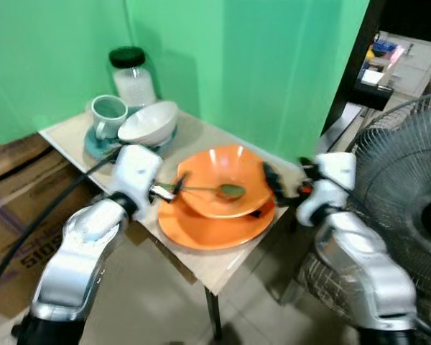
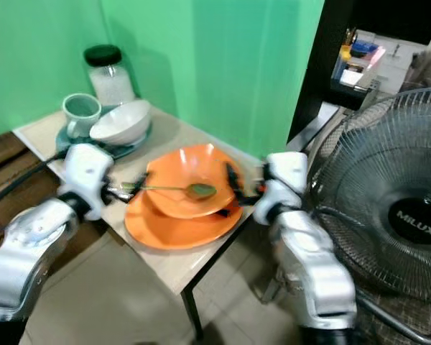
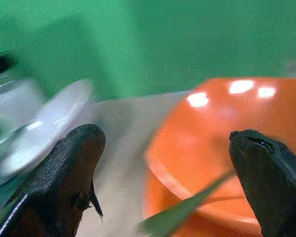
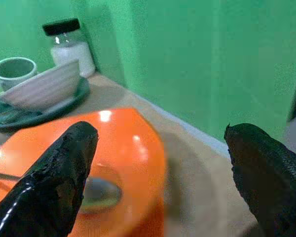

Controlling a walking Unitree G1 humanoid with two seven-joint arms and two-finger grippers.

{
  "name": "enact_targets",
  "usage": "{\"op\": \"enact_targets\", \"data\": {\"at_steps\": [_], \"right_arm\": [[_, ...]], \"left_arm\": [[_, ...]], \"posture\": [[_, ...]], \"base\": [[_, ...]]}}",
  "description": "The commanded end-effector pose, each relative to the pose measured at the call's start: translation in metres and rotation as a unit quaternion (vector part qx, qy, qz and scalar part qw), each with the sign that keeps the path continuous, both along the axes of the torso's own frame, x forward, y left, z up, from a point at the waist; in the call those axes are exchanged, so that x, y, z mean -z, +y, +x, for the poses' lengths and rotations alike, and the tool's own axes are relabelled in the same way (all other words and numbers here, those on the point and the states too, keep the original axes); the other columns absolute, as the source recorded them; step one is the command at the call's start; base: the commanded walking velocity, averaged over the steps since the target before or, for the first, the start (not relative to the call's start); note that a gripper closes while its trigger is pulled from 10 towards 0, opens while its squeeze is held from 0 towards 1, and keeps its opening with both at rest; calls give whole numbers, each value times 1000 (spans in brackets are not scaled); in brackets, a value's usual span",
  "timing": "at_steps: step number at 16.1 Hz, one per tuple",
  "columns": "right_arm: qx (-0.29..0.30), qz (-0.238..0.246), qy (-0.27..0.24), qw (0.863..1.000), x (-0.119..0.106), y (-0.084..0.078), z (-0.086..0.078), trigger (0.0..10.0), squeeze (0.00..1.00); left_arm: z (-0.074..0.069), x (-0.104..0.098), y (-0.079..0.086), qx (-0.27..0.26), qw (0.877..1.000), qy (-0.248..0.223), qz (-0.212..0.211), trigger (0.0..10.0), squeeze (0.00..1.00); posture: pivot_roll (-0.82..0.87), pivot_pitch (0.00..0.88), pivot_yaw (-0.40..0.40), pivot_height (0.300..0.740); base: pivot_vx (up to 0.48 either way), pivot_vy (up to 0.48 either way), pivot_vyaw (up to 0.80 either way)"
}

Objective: Setting the table

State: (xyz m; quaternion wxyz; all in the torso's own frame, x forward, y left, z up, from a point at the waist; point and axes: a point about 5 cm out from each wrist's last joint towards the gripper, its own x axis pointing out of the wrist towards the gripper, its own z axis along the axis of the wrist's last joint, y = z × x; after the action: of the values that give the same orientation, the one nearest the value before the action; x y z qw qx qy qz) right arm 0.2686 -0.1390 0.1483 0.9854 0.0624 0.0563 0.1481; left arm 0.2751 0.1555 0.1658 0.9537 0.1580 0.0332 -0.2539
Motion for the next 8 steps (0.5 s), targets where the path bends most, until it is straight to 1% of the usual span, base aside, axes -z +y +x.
{"op": "enact_targets", "data": {"at_steps": [1,2,3,4,5,6,7,8], "right_arm": [[-22,13,2,1000,-4,3,0,10000,0],[-37,2,5,999,-7,-4,1,10000,0],[-42,-3,5,999,-8,-7,1,10000,0],[-51,-14,5,999,-10,-12,2,10000,0],[-56,-30,-1,998,-14,-19,4,10000,0],[-58,-35,-3,998,-16,-21,5,10000,0],[-71,-46,-6,996,-21,-24,6,10000,0],[-78,-51,-6,996,-23,-24,5,10000,0]], "left_arm": [[4,0,4,23,1000,11,7,10000,0],[12,3,6,73,996,38,27,10000,0],[17,5,8,82,995,47,39,10000,0],[26,6,11,93,992,59,59,10000,0],[41,6,14,113,988,73,74,10000,0],[48,4,15,124,986,77,77,10000,0],[69,-5,16,143,985,60,81,10000,0],[82,-12,17,154,984,47,78,10000,0]], "posture": [[111,0,37,740],[105,0,34,740],[104,0,34,740],[99,0,32,740],[87,0,27,740],[85,0,26,740],[69,0,23,740],[60,0,23,740]], "base": [[0,0,0],[0,0,0],[0,0,0],[0,0,0],[0,0,0],[0,0,0],[0,0,0],[0,0,0]]}}
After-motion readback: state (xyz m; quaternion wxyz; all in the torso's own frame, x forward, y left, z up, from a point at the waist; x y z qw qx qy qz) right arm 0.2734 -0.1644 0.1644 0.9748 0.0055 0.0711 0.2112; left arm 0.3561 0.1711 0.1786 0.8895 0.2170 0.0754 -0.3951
